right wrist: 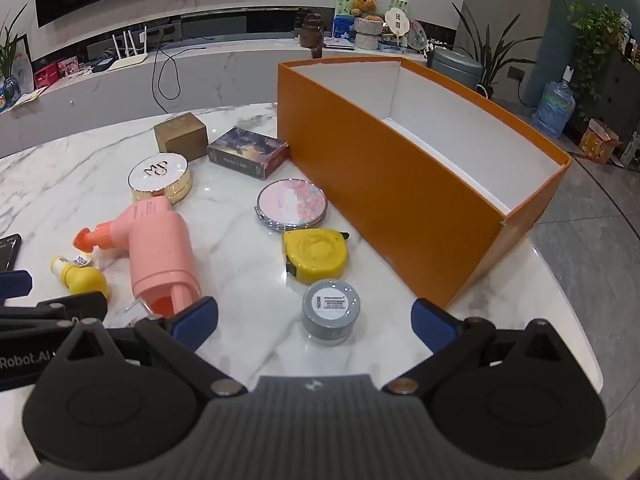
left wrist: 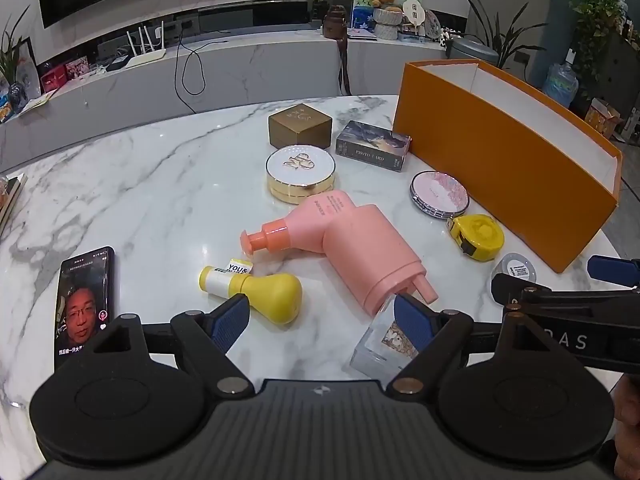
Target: Organize rigid objects
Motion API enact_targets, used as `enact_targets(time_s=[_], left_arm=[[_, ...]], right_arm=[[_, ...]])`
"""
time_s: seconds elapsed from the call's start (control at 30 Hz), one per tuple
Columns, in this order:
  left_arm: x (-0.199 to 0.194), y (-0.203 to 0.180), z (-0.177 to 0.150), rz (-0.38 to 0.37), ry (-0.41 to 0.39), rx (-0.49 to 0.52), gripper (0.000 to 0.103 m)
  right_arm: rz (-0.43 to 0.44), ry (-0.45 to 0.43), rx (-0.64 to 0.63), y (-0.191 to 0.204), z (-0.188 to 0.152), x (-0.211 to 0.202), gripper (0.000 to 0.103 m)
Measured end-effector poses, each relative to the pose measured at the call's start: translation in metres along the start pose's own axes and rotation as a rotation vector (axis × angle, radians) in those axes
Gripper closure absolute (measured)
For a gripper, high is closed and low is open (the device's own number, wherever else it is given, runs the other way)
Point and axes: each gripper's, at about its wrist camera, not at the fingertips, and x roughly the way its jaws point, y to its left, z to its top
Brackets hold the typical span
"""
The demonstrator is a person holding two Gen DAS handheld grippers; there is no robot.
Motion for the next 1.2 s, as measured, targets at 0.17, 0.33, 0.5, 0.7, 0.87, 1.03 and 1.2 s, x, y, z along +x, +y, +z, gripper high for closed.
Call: enact_targets(time_s=[0.17,0.33,0.5,0.7,0.87,1.03,1.2], left_arm=[[0.007,0.001,-0.006,0.0,0.001,0.0,0.007],[0.011,0.001,-0.007,-0.001,0.003,0.0,0.007],[0.011,0.001,-0.007,-0.001,0.004,0.0,0.007],[0.011,0.001,-0.007,-0.002,0.005,0.0,0.007],[0.011,0.001,-0.006,-0.002,0.006,0.0,0.007],[0.012,0.001,-0.007,-0.002,0.006,-0.001,0.007],[0.012,0.001,-0.007,-0.001,0.006,0.0,0.007]], right_arm=[[0.0,0.001,-0.001,0.0,0.0,0.001,0.002],[0.0,0.003,0.0,0.0,0.0,0.001,0.002],[0.001,0.004,0.0,0.0,0.0,0.001,0.002],[0.0,0.004,-0.001,0.0,0.0,0.0,0.002],[-0.001,0.004,-0.001,0.0,0.001,0.0,0.002],[-0.001,0.005,0.0,0.0,0.001,0.0,0.002],[-0.001,0.005,0.0,0.0,0.001,0.0,0.002]])
